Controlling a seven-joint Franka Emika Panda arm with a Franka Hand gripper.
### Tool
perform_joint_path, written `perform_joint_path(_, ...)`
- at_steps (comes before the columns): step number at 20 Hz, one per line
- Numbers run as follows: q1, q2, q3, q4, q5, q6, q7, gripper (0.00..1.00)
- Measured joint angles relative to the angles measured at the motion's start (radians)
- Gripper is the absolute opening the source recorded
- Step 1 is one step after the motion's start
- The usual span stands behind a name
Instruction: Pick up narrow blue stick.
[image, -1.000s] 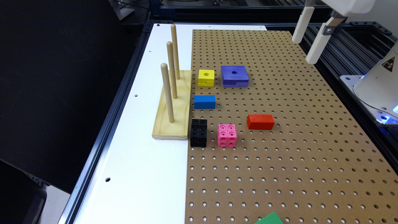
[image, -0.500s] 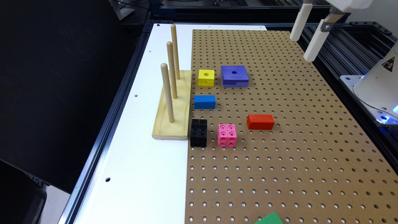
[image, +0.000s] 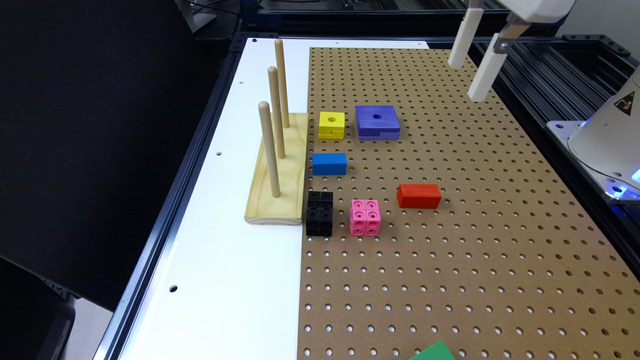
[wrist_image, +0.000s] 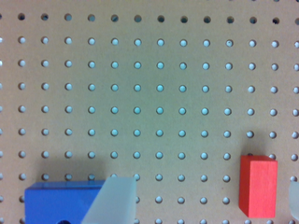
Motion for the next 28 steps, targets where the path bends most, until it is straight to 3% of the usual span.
perform_joint_path(8,0.000,0.119,0.001,0.106,0.0000,0.002,0.001,1.00)
perform_joint_path(23,-0.002,0.263,0.003,0.246,0.0000,0.002,0.004,1.00)
perform_joint_path(28,-0.002,0.287,0.003,0.266,0.0000,0.002,0.005,1.00)
